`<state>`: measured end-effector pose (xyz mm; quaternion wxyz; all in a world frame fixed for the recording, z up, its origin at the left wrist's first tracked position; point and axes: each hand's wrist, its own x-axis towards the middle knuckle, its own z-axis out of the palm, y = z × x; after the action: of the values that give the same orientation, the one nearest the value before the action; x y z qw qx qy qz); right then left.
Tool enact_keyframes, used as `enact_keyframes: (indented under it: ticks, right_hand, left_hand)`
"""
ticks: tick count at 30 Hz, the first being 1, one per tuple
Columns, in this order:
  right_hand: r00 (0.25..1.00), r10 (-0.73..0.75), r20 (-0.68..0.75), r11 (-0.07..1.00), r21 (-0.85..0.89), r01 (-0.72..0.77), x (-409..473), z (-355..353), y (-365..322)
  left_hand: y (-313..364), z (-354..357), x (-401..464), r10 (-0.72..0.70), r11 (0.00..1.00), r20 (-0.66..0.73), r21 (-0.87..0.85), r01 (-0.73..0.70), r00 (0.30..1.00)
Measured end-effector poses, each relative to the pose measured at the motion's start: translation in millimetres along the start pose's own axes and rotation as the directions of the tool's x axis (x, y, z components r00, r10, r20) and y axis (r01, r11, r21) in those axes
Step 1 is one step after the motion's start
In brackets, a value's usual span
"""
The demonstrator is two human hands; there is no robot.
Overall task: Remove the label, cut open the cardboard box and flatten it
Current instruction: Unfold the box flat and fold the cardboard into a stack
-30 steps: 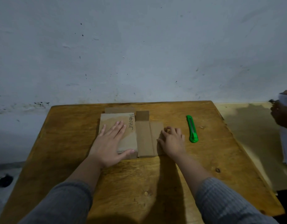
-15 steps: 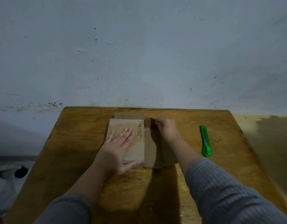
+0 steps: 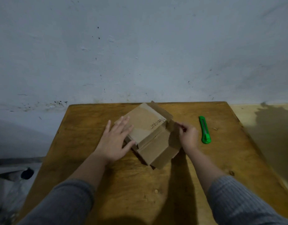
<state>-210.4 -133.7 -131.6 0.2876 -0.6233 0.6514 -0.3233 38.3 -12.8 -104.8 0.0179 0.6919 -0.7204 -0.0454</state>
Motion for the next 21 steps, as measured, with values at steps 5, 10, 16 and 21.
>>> enact_keyframes:
  ticks: [5, 10, 16, 21]
  right_hand:
    - [0.990, 0.137, -0.033, 0.990, 0.031, -0.136, -56.1, -19.3, 7.4]
    - [0.964, 0.247, -0.093, 0.969, 0.027, -0.246, -107.5, -27.9, 19.9]
    - [0.970, 0.202, -0.138, 0.973, -0.087, -0.215, -149.2, -36.1, 35.5]
    - [0.931, -0.359, -0.071, 0.911, -0.244, 0.333, -149.6, -46.6, 13.0]
  left_hand:
    - [18.7, 16.8, -26.8, -0.250, 0.883, 0.049, -0.397, 0.249, 0.967]
    - [20.5, 20.6, -47.0, -0.198, 0.795, 0.106, -0.564, 0.223, 0.974]
    - [18.3, 22.0, -68.8, -0.094, 0.840, 0.098, -0.527, 0.132, 0.991]
    - [23.1, 23.4, -78.1, -0.088, 0.836, 0.099, -0.535, 0.127, 0.991]
